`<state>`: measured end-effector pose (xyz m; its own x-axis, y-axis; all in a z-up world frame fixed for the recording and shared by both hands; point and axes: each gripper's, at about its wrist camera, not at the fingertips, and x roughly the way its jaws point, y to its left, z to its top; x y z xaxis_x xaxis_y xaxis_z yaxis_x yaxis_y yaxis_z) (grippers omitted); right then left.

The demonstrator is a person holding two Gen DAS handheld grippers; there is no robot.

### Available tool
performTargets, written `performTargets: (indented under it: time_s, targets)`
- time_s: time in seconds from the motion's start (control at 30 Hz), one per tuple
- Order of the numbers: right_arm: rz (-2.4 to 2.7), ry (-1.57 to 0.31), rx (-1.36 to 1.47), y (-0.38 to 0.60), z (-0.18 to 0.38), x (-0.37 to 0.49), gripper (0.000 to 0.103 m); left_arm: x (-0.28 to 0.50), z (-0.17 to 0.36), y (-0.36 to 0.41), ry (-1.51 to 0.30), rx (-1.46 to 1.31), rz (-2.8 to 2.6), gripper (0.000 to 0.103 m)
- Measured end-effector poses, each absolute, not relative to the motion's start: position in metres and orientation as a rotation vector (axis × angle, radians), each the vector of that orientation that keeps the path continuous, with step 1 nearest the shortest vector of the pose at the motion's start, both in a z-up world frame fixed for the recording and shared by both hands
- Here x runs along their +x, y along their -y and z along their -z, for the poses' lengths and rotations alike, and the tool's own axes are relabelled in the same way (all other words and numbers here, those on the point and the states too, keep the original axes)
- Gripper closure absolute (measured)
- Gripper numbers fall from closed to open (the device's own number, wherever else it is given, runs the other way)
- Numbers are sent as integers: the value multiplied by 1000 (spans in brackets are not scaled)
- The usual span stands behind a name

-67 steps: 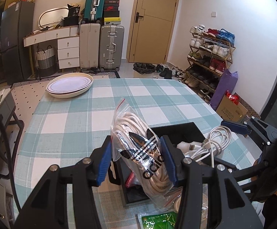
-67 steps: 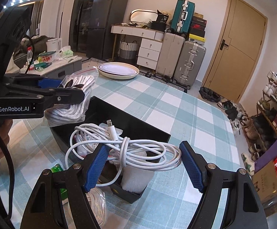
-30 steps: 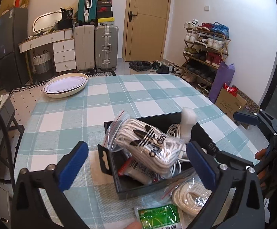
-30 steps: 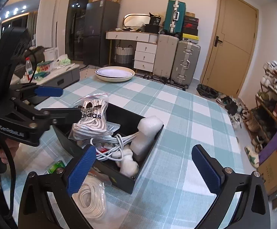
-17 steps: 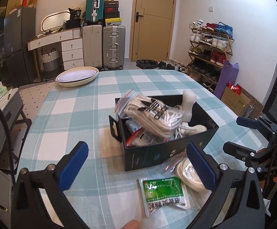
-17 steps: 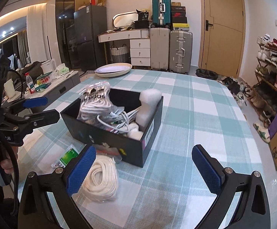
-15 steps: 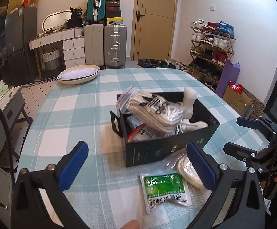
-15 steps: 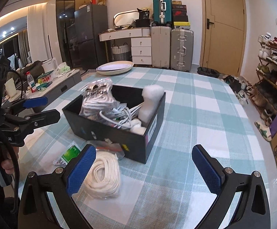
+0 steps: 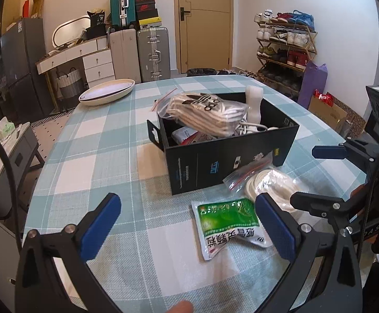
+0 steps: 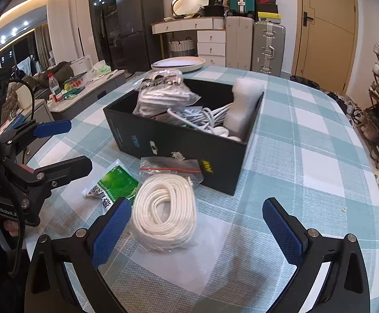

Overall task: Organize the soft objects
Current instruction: 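Move the right tool to the bagged white rope coil, then grasp and lift the bagged rope coil with the right tool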

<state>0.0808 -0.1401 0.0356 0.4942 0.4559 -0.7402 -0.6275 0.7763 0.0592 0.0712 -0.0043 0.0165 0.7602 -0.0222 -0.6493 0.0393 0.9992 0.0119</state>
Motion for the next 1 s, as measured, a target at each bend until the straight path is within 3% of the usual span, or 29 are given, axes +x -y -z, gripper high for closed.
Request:
performTargets:
  time_s: [0.8, 0.9, 1.0]
  targets:
    - [-644, -888, -260, 119, -11, 79, 2, 74, -2, -8, -756, 13, 41, 0]
    - [-654, -882, -273, 116, -11, 75, 6, 74, 1, -6, -762, 19, 41, 0]
    - [-673, -887, -280, 114, -10, 73, 17, 74, 3, -3, -768, 26, 43, 0]
